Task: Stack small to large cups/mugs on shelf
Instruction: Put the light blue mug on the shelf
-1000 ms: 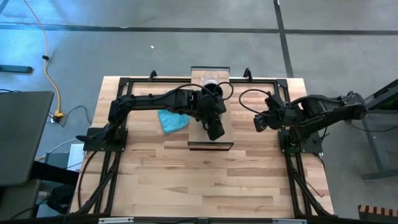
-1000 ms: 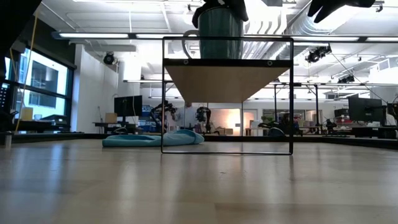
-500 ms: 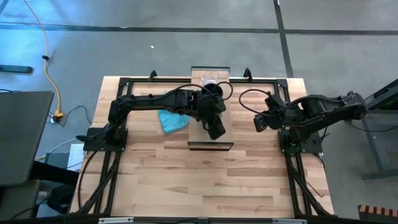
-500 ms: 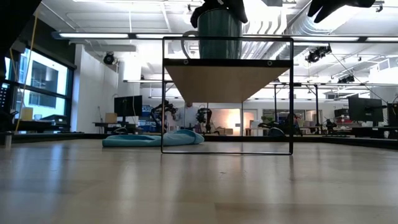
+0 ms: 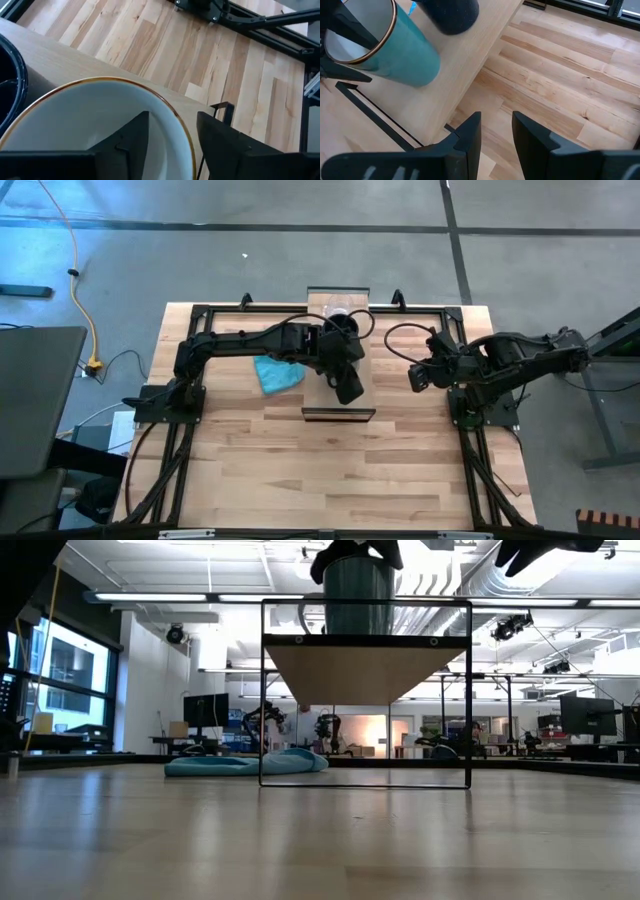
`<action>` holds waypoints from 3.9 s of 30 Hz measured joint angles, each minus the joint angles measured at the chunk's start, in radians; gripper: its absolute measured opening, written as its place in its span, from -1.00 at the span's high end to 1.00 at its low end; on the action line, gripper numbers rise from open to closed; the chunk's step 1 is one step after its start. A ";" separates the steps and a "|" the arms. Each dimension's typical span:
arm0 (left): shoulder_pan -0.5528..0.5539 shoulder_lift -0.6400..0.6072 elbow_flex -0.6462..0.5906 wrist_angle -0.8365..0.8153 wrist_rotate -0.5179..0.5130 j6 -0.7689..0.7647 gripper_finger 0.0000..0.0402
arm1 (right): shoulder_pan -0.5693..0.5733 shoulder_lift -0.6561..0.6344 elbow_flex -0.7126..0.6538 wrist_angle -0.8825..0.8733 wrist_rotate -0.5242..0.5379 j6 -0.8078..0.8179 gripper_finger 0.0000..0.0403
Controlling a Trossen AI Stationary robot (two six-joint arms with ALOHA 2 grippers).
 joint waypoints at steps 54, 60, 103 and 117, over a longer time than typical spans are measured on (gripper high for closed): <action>0.012 0.000 0.000 0.038 0.038 -0.105 0.33 | 0.000 0.000 0.000 -0.061 0.006 -0.027 0.50; 0.012 0.000 0.000 0.013 0.038 -0.105 -0.03 | 0.000 -0.001 0.000 -0.057 0.003 -0.027 0.50; 0.165 -0.140 0.001 -0.147 0.099 0.558 0.09 | 0.000 0.000 0.000 0.021 -0.021 -0.019 0.50; 0.177 -0.138 -0.067 -0.135 0.130 0.549 0.09 | 0.000 0.000 0.000 0.018 -0.004 -0.029 0.50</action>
